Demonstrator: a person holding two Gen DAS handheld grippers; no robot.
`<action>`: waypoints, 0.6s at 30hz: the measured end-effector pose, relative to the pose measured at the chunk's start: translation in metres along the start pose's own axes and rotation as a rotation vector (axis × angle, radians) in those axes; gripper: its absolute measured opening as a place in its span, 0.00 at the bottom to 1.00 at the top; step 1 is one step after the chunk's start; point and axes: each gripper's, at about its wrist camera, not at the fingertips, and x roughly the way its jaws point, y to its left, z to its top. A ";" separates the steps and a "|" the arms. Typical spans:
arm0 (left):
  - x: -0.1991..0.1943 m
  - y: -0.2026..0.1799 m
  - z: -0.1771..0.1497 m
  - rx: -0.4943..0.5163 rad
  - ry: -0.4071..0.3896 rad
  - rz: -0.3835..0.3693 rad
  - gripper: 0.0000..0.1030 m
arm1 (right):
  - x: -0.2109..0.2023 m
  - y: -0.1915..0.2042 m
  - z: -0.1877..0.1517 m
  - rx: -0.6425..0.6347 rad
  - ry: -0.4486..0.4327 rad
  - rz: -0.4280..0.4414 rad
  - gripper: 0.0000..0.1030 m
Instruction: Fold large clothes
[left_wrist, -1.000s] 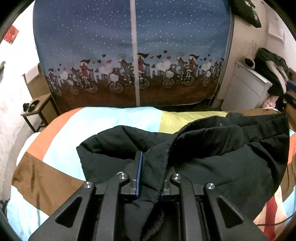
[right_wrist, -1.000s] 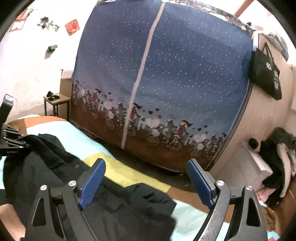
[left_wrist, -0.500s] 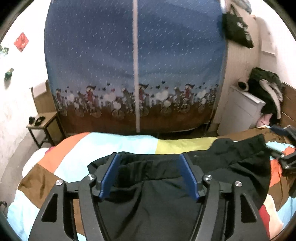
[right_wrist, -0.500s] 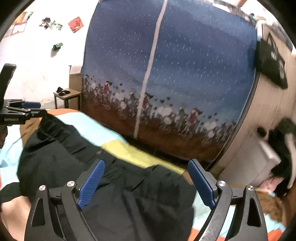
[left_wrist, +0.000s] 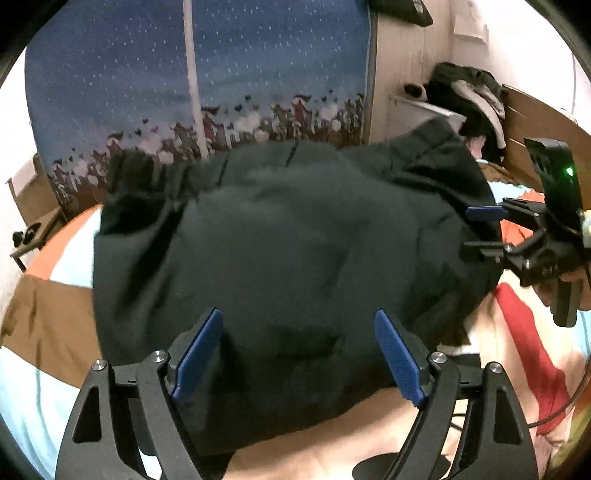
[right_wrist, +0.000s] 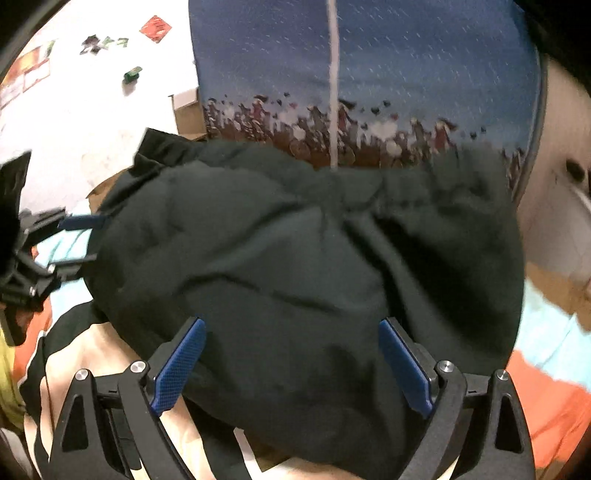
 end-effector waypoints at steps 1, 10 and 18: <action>0.005 0.003 -0.002 -0.008 0.014 -0.004 0.78 | 0.005 -0.004 -0.003 0.025 0.001 0.003 0.92; 0.037 0.022 0.006 -0.062 -0.014 0.065 0.79 | 0.042 -0.012 0.008 0.035 -0.036 -0.016 0.98; 0.063 0.036 0.016 -0.094 -0.038 0.155 0.91 | 0.086 -0.025 0.036 0.039 -0.056 -0.019 1.00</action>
